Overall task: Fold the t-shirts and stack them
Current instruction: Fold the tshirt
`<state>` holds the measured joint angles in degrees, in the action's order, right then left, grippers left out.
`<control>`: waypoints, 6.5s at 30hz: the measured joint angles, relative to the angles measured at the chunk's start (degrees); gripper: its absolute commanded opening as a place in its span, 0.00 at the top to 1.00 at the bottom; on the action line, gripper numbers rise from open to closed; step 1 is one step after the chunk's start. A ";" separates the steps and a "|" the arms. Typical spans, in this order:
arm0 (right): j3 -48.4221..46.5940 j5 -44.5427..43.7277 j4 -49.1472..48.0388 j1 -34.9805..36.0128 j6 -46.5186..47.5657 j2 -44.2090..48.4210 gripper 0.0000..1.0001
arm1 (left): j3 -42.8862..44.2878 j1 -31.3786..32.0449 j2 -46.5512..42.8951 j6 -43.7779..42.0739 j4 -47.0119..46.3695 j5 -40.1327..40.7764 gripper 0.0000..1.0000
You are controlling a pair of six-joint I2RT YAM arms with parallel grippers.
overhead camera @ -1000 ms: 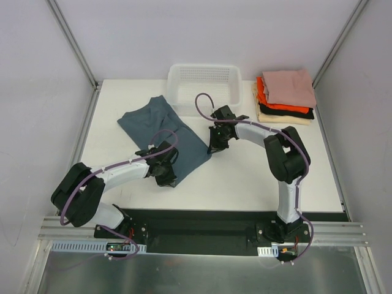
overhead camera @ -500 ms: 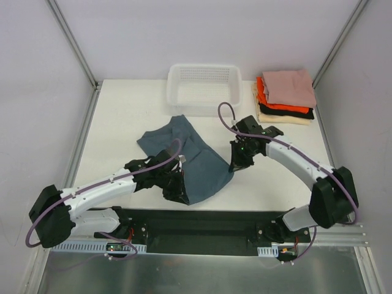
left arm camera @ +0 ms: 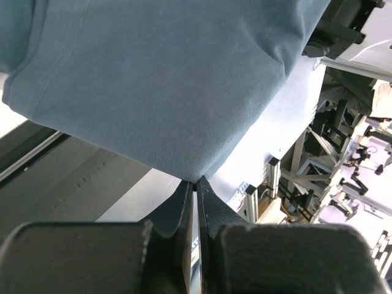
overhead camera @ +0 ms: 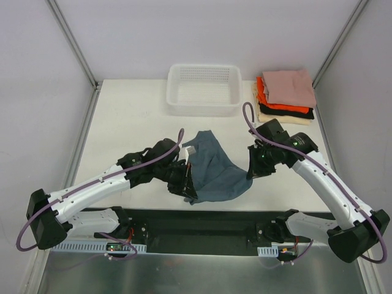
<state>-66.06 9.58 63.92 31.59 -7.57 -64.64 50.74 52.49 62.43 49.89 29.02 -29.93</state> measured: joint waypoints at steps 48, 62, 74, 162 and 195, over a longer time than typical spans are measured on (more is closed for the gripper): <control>-43.91 -5.44 -9.01 -1.77 0.98 -47.19 0.92 | 4.09 -30.93 9.97 -11.72 1.70 12.35 1.00; -46.53 -1.57 -17.55 -3.15 -1.14 -57.53 0.78 | 8.55 -32.57 22.03 -11.63 0.87 21.88 1.00; -47.78 1.29 -18.93 -4.04 -1.01 -58.84 0.04 | 11.89 -32.74 24.46 -13.00 1.07 25.62 0.09; -1.01 -12.04 -40.30 -4.11 -1.99 6.12 0.04 | 12.52 -29.66 4.59 -18.27 -10.60 19.12 0.01; 3.98 -11.63 -40.22 5.27 -6.86 -35.67 0.21 | -12.57 -29.66 -9.40 -8.74 0.81 24.48 0.01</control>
<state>-62.08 -2.04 23.70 36.86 -14.44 -100.31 38.17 22.83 53.04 41.15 29.82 -5.45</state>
